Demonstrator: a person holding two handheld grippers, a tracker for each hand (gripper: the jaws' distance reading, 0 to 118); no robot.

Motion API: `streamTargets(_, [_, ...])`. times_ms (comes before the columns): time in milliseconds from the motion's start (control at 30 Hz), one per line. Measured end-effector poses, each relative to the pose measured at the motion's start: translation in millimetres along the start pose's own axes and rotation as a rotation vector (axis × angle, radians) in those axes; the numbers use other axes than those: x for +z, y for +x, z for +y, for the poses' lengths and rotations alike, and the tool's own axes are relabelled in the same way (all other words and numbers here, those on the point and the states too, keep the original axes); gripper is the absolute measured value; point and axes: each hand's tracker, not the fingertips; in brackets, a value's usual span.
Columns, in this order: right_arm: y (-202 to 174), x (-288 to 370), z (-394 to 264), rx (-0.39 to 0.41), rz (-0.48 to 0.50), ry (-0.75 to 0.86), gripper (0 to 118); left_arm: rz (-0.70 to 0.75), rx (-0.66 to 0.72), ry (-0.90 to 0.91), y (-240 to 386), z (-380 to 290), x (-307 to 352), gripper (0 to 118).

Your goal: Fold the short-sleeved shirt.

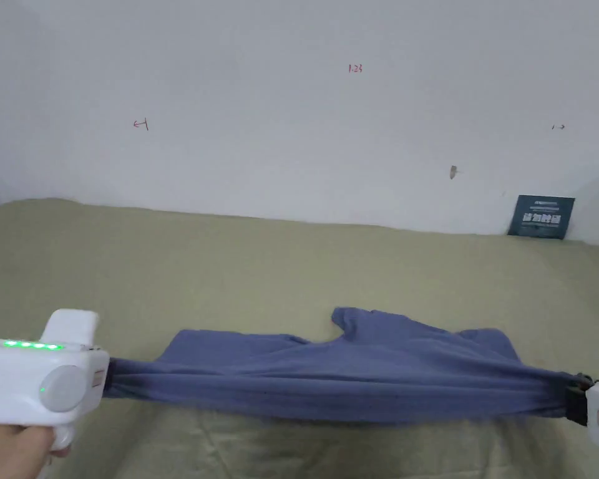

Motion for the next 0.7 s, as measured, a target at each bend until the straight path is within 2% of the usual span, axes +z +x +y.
streamTargets(67, [7, 31, -20, -0.041, 0.021, -0.025, 4, -0.018, 0.011, -0.008, -9, -25, 26, 5])
streamTargets(333, [19, 121, -125, -0.055, 0.055, -0.087, 4, -0.053, 0.023, -0.049, -31, -137, 102, 5])
streamTargets(700, [16, 89, -172, -0.042, 0.022, -0.262, 4, -0.075, 0.019, -0.163, -31, -177, 83, 5])
